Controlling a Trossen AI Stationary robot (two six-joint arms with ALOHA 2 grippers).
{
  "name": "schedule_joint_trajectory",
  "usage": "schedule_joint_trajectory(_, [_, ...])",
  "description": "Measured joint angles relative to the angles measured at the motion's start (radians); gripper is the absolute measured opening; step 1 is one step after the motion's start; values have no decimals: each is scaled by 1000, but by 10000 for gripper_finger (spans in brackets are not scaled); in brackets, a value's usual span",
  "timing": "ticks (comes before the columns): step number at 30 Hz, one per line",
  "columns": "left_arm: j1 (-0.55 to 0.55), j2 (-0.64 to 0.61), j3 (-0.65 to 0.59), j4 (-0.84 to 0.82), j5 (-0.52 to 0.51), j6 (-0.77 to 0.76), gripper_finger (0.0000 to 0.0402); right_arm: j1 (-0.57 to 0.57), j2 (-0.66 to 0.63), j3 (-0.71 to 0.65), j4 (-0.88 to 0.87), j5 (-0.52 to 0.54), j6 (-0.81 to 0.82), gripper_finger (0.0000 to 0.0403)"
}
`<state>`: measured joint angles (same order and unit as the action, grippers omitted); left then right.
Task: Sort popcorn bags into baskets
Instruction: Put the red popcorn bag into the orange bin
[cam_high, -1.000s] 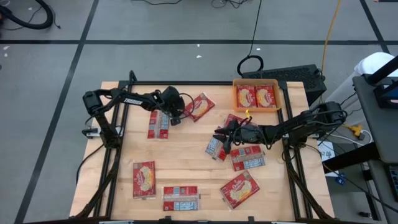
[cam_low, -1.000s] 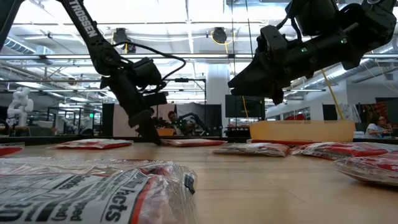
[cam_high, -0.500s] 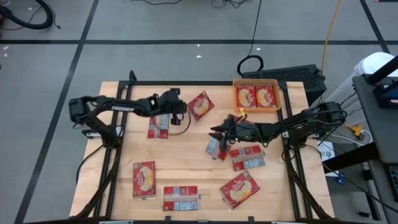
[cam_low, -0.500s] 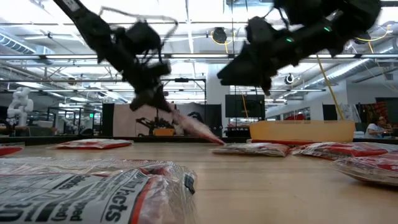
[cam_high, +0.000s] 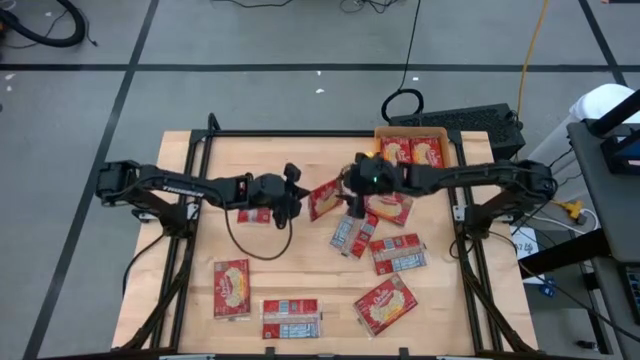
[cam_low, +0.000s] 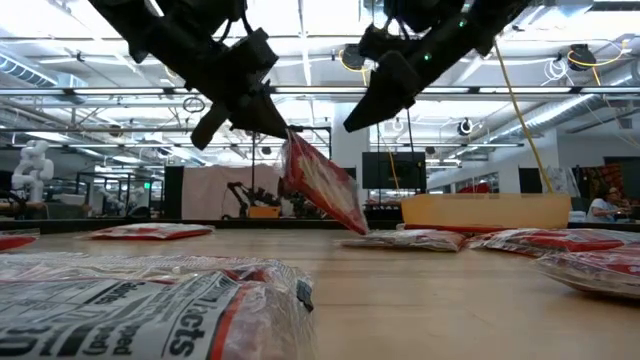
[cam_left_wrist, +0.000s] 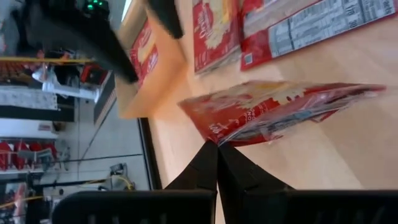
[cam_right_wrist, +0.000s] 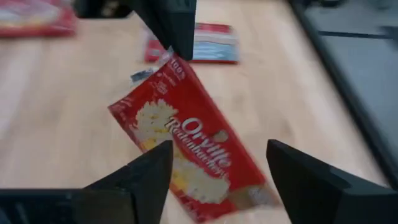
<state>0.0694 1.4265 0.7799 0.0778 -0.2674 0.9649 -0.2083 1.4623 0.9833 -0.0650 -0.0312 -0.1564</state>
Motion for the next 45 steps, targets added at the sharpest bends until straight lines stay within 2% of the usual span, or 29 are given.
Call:
schedule_joint_trajectory(3, [-24,0,0,1,-19,2,1,-74,5,-10,-1,-201,-6,265])
schedule_joint_trajectory(5, [-39,0,0,1,-25,10,1,-109,6,-21,-1,-252,-13,267])
schedule_joint_trajectory(10, [-54,0,0,1,-24,36,1,-151,43,-36,5,-272,-13,267])
schedule_joint_trajectory(18, [-59,0,0,3,-25,23,1,-153,211,-37,106,-302,-65,259])
schedule_joint_trajectory(21, [-59,0,0,1,-27,-2,1,-153,234,-37,98,-341,-76,236])
schedule_joint_trajectory(24, [-59,0,0,1,-40,-6,1,-152,225,-37,80,-340,-60,192])
schedule_joint_trajectory(29, [-59,0,0,2,-118,-92,15,-129,178,-37,70,-301,-1,95])
schedule_joint_trajectory(34, [-64,0,1,3,-218,-196,81,-71,136,-37,49,-219,4,14])
schedule_joint_trajectory(37, [-65,0,2,0,-286,-291,133,-32,113,-37,25,-144,46,17])
schedule_joint_trajectory(41, [-63,0,2,-57,-387,-522,196,26,84,-37,-29,-21,142,30])
schedule_joint_trajectory(45, [-45,0,2,-177,-421,-788,230,81,56,-37,-122,79,255,19])
